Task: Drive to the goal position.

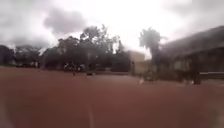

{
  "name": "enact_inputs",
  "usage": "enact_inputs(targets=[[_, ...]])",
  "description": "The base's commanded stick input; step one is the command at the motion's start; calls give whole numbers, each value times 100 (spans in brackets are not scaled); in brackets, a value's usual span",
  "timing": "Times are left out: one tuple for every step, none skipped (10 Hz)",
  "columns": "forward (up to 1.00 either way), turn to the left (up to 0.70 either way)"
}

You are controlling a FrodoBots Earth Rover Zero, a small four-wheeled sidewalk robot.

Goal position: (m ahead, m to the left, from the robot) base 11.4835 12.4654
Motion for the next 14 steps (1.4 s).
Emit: enact_inputs(targets=[[85, 0], [85, 0], [85, 0], [85, 0], [85, 0], [85, 0], [85, 0], [85, 0], [85, 0], [85, 0], [85, 0], [85, 0], [85, 0], [85, 0]])
